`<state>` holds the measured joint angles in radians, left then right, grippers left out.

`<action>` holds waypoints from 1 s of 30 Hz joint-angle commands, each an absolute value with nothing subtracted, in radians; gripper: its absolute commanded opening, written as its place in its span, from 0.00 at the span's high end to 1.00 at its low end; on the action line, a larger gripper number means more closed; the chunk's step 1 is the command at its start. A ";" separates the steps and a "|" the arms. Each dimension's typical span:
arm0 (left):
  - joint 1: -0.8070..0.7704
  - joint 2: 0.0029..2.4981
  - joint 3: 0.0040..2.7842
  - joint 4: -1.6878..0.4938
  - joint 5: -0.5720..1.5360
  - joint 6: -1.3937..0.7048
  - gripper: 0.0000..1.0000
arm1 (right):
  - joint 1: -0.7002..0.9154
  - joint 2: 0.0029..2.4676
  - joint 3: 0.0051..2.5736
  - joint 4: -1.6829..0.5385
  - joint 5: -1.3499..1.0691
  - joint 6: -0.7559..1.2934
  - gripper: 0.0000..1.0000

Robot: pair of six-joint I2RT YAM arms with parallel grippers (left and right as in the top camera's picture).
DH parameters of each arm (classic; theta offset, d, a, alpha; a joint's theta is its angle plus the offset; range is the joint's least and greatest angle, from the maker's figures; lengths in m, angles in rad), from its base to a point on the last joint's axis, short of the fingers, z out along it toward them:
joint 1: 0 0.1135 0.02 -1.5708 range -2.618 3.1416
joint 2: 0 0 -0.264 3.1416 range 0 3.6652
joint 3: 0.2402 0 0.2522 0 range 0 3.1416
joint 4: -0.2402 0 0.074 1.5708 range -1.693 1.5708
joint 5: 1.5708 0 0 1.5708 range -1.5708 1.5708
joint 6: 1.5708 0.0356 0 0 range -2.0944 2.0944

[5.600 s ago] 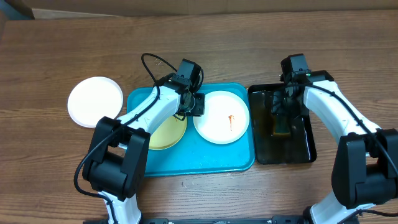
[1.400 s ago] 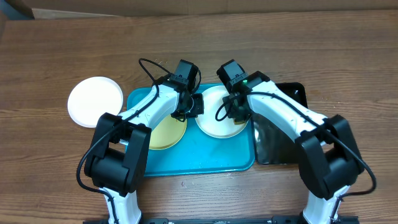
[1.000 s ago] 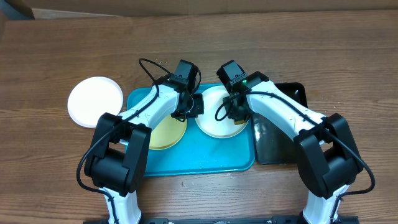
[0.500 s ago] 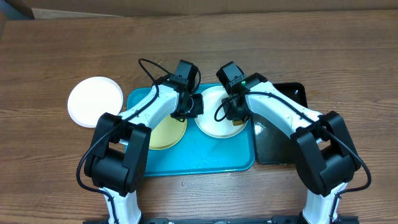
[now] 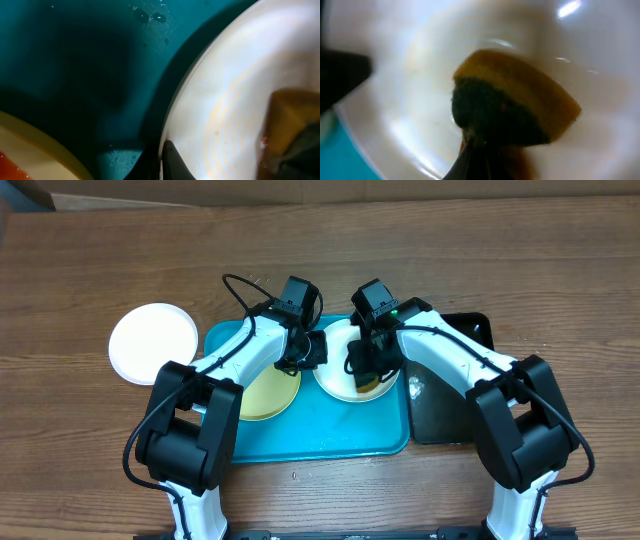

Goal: Clean dirty plates on tray and stack at the side
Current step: 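Scrub the white plate with the sponge while the left gripper holds it, then move the sponge back and dip it into the black water tray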

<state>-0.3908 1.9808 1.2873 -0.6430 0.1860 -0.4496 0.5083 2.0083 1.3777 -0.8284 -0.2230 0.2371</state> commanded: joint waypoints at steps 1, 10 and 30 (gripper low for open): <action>-0.402 1.991 1.287 -0.638 0.231 -0.442 0.95 | 0.509 2.038 1.367 -0.784 -0.453 0.235 0.96; -0.402 1.991 1.287 -0.639 0.230 -0.441 0.94 | 0.334 1.963 1.539 -0.875 -0.630 0.166 0.96; -0.402 1.991 1.287 -0.631 0.230 -0.441 0.93 | 0.075 1.837 1.348 -1.139 -0.068 0.168 0.96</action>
